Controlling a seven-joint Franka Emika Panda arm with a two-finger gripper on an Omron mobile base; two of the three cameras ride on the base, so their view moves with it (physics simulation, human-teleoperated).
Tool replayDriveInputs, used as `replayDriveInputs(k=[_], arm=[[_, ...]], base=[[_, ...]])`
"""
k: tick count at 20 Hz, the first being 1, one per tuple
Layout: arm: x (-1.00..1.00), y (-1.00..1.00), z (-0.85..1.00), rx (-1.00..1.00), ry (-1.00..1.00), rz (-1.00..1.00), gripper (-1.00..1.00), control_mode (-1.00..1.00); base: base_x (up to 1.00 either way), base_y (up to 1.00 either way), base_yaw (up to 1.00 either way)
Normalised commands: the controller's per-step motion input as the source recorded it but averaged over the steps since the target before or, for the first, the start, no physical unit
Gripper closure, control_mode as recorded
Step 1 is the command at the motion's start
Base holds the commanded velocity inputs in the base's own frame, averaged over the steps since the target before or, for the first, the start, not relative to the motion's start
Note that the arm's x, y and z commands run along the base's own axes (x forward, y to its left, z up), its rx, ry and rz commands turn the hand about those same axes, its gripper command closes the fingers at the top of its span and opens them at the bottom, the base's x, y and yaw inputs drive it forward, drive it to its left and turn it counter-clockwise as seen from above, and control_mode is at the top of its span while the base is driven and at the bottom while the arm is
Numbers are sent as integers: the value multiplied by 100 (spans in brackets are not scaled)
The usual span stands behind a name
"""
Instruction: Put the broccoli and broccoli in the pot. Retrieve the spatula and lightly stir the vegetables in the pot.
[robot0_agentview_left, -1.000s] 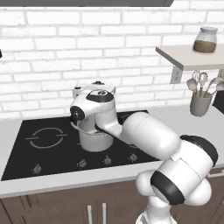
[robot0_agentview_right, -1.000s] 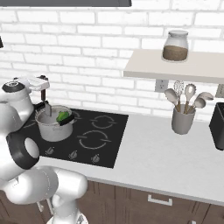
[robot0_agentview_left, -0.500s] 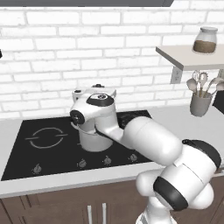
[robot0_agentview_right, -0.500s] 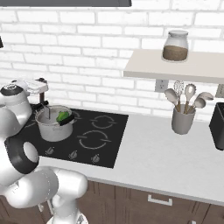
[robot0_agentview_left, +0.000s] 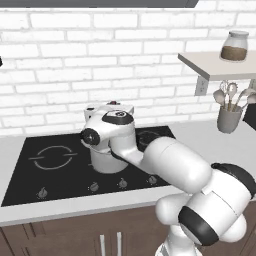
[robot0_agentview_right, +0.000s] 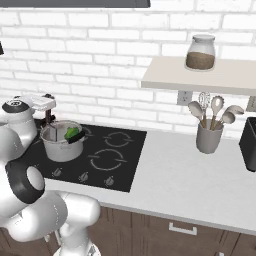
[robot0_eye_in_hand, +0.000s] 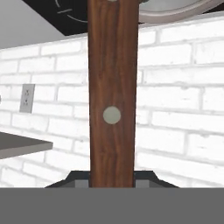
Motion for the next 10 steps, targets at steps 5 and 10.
replayDriveInputs(k=[5, 10], arm=[[2, 4, -35, 0, 0, 4, 100, -100], [6, 9, -43, -2, -8, 9, 100, -100]], base=[[0, 0, 0], [0, 0, 0]])
